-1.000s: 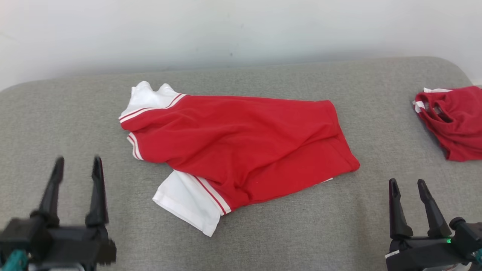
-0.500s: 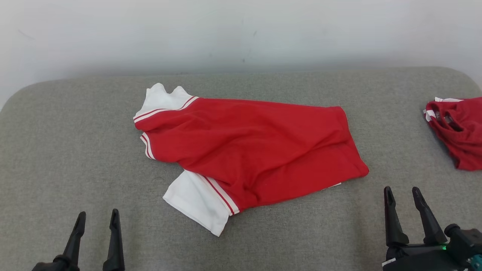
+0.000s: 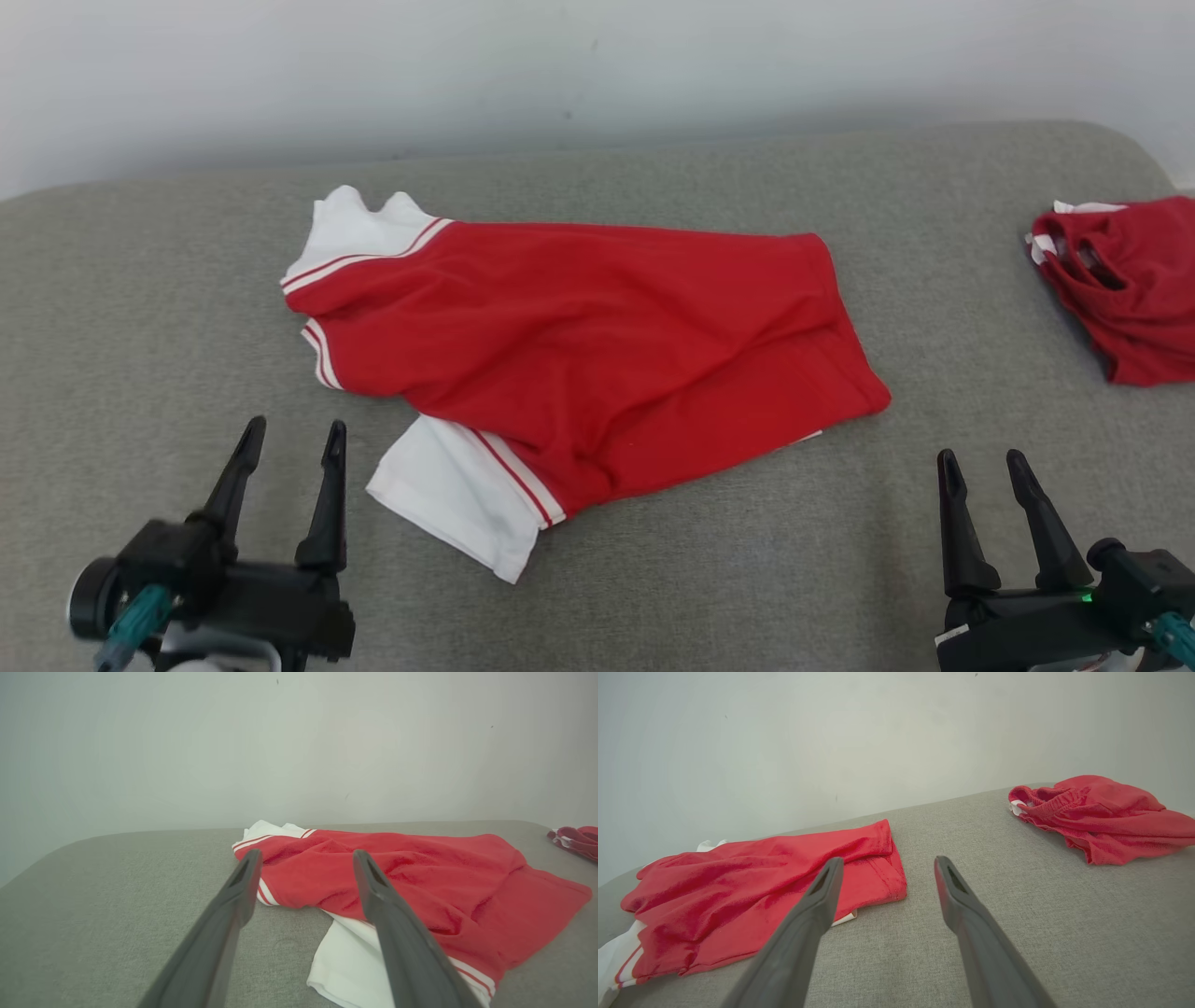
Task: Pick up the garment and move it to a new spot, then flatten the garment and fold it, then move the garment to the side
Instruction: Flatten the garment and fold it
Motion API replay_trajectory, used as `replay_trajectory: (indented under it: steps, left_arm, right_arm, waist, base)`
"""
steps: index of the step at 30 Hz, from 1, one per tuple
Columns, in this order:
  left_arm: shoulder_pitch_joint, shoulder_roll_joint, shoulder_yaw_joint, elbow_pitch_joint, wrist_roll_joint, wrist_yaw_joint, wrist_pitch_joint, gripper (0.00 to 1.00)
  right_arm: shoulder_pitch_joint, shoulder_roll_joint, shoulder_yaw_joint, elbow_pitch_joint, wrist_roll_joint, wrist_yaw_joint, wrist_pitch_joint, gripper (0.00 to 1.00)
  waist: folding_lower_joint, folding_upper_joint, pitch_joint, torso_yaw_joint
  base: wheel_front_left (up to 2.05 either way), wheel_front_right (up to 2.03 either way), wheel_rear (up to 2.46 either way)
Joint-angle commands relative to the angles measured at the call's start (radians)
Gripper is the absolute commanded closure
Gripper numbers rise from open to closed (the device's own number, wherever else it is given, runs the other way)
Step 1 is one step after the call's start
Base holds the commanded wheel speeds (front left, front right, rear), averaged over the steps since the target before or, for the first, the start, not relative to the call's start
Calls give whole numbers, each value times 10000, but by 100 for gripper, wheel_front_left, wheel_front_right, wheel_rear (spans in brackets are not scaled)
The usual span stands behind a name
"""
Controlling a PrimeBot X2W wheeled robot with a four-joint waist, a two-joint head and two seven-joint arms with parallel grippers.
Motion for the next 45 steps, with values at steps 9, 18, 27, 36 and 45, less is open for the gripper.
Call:
replay_trajectory:
  steps: [9,18,27,36,45]
  left_arm:
    - [-1438,100,-411,2259,-138,-272,645,0]
    - [-1892,123,-468,4171,-392,-342,829,0]
    - [-2083,-142,-695,5864,-772,-493,933,0]
    - [-2176,-229,-838,5901,-1090,-575,211,100]
    - [-810,-196,-506,3771,-1247,94,167,100]
  right_arm:
    - [-315,33,0,246,131,-27,-45,0]
    - [-453,-15,-15,370,167,-27,-47,0]
    - [-440,-28,59,549,174,-27,-47,0]
    - [-141,-61,-194,483,83,-27,-48,0]
    - [260,-35,-497,455,8,-27,-46,0]
  waist:
    - [-1,0,665,-850]
    - [-1,0,764,-1034]
    - [-1,0,641,-1127]
    - [-1,0,210,-718]
    - [-1,0,-353,178]
  base:
    - [0,0,0]
    - [0,0,0]
    - [0,0,0]
    - [0,0,0]
    - [0,0,0]
